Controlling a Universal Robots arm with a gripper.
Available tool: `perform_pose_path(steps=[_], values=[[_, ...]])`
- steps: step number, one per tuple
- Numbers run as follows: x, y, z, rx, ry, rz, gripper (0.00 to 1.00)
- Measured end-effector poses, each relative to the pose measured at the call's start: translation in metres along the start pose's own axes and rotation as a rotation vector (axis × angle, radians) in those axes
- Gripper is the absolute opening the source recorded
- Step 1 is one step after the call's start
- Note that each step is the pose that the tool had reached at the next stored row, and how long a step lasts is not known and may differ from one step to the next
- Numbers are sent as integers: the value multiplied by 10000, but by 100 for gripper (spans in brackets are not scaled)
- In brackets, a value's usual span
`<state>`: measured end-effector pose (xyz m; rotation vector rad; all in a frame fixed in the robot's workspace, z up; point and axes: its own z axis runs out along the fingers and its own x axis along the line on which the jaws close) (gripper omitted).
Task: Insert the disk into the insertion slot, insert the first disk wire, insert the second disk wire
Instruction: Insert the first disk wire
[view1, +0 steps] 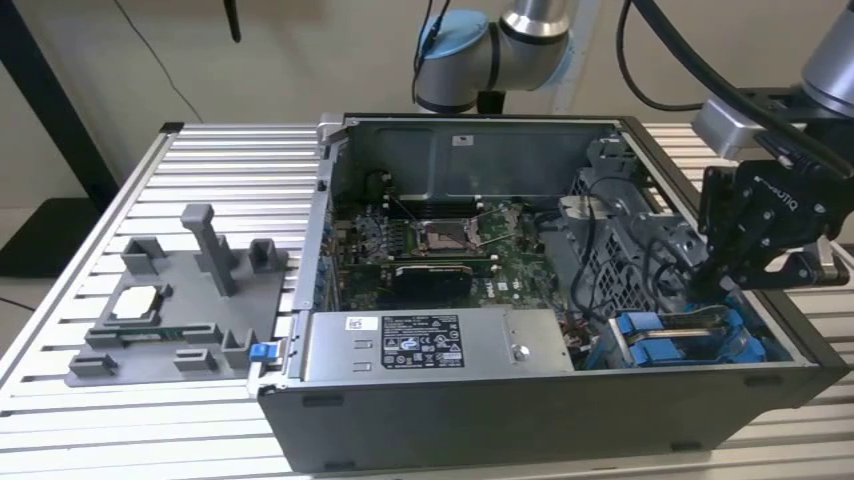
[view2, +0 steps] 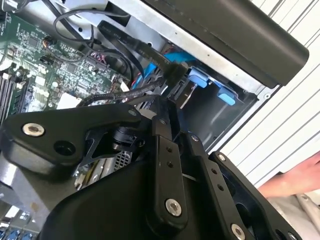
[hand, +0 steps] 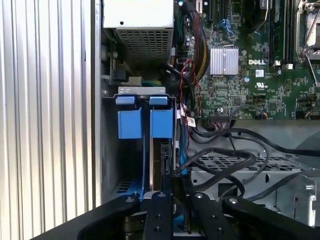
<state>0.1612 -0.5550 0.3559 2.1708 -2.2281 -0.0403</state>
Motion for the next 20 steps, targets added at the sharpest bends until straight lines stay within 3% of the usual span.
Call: perform_pose_path(steps=[13, 20], values=[[63, -9, 62, 1, -1, 0, 0], [64, -13, 113, 49, -2, 0, 0]])
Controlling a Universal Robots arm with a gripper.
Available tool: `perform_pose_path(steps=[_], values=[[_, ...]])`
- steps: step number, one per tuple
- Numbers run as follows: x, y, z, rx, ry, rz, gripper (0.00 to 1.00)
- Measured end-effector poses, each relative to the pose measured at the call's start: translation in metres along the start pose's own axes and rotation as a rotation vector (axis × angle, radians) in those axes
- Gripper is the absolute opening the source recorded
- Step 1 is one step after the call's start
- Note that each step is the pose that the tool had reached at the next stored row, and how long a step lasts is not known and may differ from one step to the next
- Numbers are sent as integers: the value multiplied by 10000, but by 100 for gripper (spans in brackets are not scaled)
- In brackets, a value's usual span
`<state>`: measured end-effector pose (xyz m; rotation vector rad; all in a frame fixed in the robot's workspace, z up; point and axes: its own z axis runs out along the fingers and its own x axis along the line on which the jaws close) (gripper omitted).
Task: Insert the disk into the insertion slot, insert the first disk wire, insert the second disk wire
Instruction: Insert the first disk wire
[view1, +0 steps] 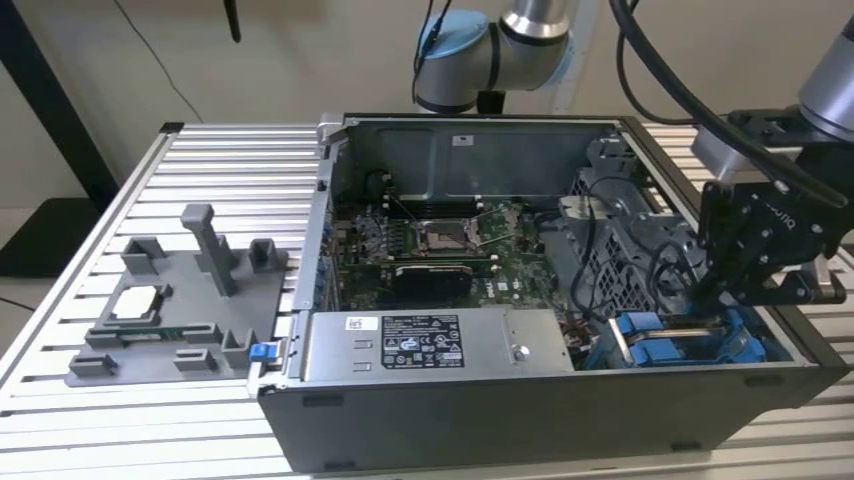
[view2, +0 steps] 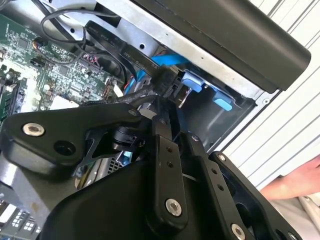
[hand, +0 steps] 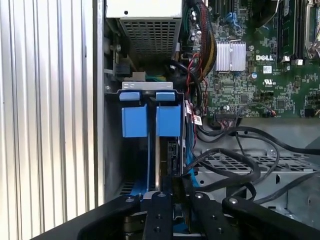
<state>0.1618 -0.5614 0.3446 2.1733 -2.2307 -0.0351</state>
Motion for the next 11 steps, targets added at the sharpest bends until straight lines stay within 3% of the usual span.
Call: perform_pose_path(steps=[11], values=[[-1, -35, 38, 7, -56, -1, 0]])
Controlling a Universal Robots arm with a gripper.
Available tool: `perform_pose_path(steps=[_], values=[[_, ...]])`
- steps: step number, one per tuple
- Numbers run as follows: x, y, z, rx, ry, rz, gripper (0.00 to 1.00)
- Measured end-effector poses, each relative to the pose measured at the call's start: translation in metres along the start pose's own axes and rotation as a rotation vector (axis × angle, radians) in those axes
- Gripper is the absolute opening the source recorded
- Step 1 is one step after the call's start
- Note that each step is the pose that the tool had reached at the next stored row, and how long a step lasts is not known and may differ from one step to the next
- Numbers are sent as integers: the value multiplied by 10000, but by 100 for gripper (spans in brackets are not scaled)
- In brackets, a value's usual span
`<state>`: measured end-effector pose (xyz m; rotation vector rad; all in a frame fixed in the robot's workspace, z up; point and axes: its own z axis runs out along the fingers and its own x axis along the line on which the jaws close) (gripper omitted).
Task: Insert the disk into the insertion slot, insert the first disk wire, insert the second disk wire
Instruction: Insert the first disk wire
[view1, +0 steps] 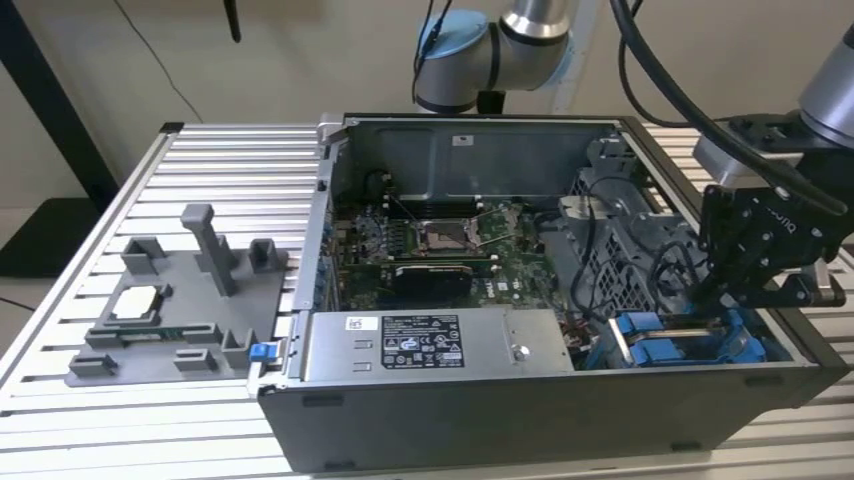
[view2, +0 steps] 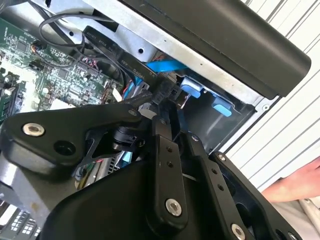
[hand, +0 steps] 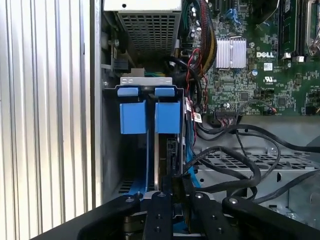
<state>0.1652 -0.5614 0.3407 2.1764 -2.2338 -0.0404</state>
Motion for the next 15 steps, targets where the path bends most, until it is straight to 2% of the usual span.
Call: perform_pose_path(steps=[4, 8, 10, 11, 13, 15], values=[[0, -2, 14, 4, -18, -1, 0], [0, -3, 69, 6, -2, -1, 0], [-1, -4, 83, 7, -25, -1, 0], [0, -4, 86, 6, -28, -1, 100], [0, -4, 77, 5, -27, -1, 100], [0, -2, 28, 5, -30, 0, 100]])
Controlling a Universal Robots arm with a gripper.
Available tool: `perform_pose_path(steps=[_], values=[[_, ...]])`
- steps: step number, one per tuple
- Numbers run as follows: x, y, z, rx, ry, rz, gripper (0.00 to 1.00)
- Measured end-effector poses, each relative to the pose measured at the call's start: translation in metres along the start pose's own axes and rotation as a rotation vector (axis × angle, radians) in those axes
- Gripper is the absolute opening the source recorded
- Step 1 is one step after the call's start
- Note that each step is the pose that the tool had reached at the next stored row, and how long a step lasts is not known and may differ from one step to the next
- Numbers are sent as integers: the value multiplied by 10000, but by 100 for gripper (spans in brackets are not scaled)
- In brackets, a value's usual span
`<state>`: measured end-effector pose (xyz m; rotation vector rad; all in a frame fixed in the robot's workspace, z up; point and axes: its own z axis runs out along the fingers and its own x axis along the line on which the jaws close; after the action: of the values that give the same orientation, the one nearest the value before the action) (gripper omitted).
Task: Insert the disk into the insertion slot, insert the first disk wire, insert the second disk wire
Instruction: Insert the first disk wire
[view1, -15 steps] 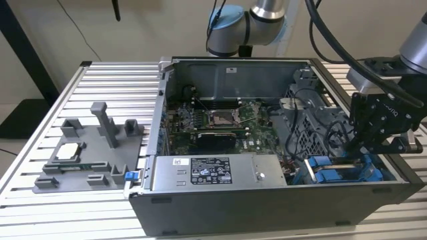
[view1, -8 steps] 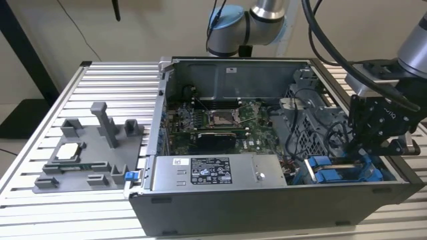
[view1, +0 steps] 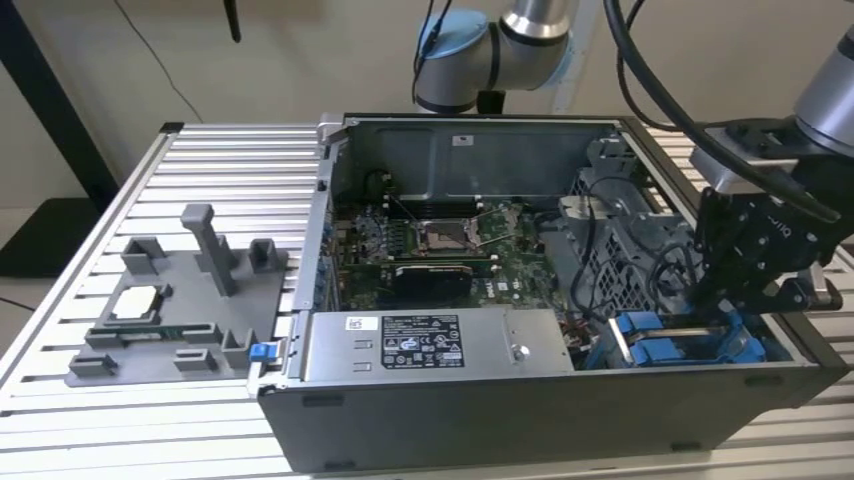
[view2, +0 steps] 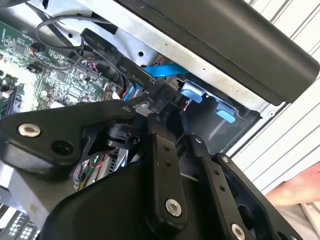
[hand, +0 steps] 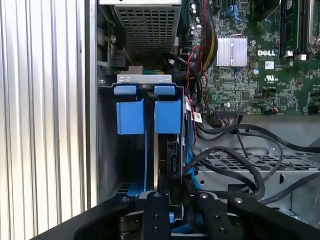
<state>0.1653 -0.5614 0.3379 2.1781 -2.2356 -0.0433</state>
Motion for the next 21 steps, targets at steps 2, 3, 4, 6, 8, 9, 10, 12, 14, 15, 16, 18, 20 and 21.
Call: perform_pose_path(steps=[2, 3, 4, 6, 8, 9, 10, 12, 14, 15, 16, 18, 20, 21], values=[[0, 2, -56, -1, -3, 0, 100], [0, 3, -81, 0, 0, 0, 100], [-1, 4, -102, -1, -2, 0, 100], [-1, 5, -138, -1, -1, -1, 100], [-1, 5, -169, 0, 0, -1, 100], [-1, 6, -182, -1, -1, -1, 100], [-1, 7, -195, -1, -1, 0, 100], [-1, 8, -223, -1, -1, 0, 100], [-1, 8, -248, -1, -1, -1, 100], [-1, 9, -259, 0, -1, 0, 100], [-1, 9, -270, -1, 0, -1, 100], [-2, 10, -289, -1, -1, -1, 100], [-1, 10, -300, -1, -3, -1, 100], [-1, 10, -305, -1, -1, 0, 100]])
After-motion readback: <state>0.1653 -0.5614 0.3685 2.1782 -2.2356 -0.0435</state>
